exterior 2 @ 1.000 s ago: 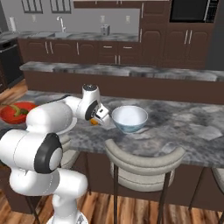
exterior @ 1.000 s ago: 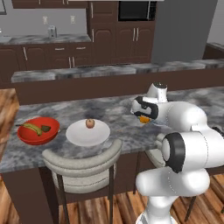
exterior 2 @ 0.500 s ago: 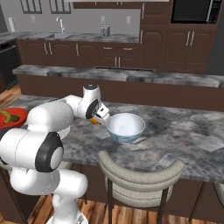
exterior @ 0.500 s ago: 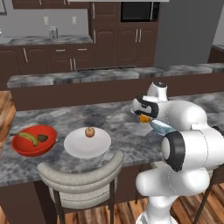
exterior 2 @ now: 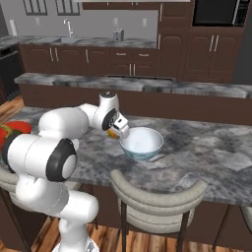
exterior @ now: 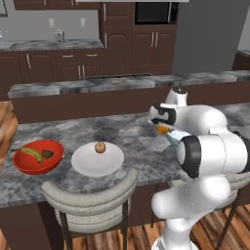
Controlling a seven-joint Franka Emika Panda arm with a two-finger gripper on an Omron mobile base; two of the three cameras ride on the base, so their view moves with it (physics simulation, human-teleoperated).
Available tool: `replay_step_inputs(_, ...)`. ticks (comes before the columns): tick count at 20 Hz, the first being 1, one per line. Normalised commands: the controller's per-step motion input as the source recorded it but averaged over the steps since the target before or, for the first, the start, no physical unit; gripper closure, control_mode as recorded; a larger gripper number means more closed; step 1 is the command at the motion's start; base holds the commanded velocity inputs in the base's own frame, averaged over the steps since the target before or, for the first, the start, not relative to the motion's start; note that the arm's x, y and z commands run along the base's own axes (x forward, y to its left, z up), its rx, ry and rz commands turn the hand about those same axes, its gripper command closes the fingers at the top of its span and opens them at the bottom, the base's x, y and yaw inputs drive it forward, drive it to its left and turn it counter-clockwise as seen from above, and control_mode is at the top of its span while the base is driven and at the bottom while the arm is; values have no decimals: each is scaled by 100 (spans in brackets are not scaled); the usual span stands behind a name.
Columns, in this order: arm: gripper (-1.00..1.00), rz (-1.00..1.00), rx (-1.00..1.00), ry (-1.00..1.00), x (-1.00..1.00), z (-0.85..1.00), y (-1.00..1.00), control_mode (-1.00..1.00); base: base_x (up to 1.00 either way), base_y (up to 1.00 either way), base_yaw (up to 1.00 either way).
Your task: Take the fruits from the plate on the dining counter and place two fruits in each bowl.
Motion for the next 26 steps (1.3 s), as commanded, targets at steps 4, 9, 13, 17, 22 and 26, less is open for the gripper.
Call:
replay_step_inputs(4, 100, -7, 0, 45, 47, 15, -61, -100, 0, 0, 0)
replay_step_inputs(9, 100, 0, 3, 18, 36, -1, -58, -100, 0, 0, 0)
replay_step_inputs(13, 100, 0, 4, 10, 35, -30, -42, -100, 0, 0, 0)
replay_step_inputs(17, 100, 0, 1, 22, 1, -68, -35, -100, 0, 0, 0)
replay_step_inputs(22, 100, 0, 0, 5, 19, -50, -27, -100, 0, 0, 0)
replay_step_inputs(26, 100, 0, 0, -22, -10, -32, -22, -100, 0, 0, 0)
